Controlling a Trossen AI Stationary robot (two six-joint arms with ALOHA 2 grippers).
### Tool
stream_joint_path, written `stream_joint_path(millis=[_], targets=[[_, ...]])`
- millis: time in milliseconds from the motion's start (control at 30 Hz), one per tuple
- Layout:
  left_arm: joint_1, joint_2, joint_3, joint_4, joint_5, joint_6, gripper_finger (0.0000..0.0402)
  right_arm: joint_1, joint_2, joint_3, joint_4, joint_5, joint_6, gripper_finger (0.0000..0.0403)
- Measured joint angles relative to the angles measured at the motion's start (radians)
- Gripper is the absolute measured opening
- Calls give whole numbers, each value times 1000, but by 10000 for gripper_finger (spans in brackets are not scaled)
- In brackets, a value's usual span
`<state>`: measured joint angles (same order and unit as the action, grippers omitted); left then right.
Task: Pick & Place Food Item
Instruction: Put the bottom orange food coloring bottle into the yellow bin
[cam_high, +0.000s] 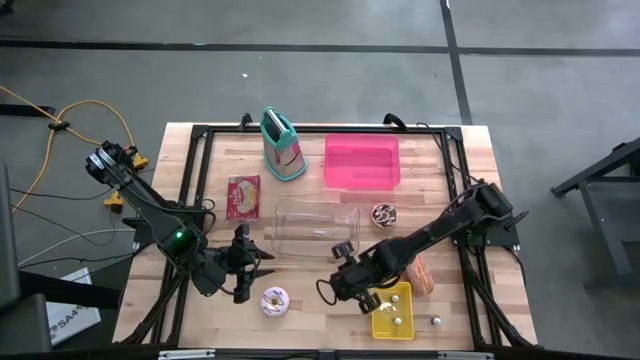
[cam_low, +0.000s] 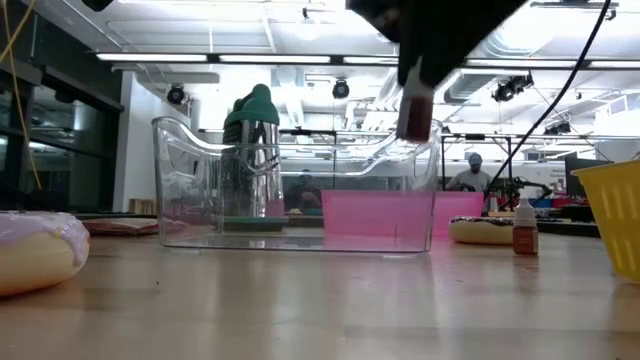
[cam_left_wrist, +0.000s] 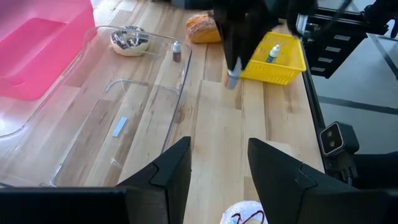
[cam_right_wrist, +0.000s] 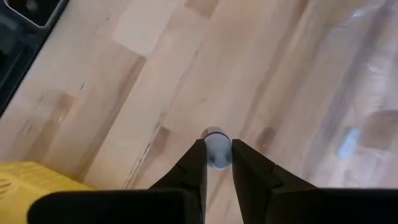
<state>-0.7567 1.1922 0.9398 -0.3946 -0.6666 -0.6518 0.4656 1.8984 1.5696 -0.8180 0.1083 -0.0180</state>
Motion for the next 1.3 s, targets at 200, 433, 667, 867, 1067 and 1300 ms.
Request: stream_joint_path(millis=[200, 433, 667, 867, 1067, 1300], targets=[[0, 0, 0, 0, 0, 0, 152, 11, -66, 0, 3, 30, 26, 49], [0, 0, 0, 0, 0, 0, 152, 45, -70, 0, -38, 42, 30, 49], [0, 0, 0, 0, 0, 0, 152, 89, -81, 0, -129, 34, 209, 49], [0, 0, 0, 0, 0, 0, 152, 152, -81, 0, -176, 26, 334, 49], [0, 0, 0, 0, 0, 0, 152, 229, -81, -1, -210, 74, 487, 49], [0, 0, 0, 0, 0, 0, 152, 307, -80, -1, -228, 129, 665, 49]])
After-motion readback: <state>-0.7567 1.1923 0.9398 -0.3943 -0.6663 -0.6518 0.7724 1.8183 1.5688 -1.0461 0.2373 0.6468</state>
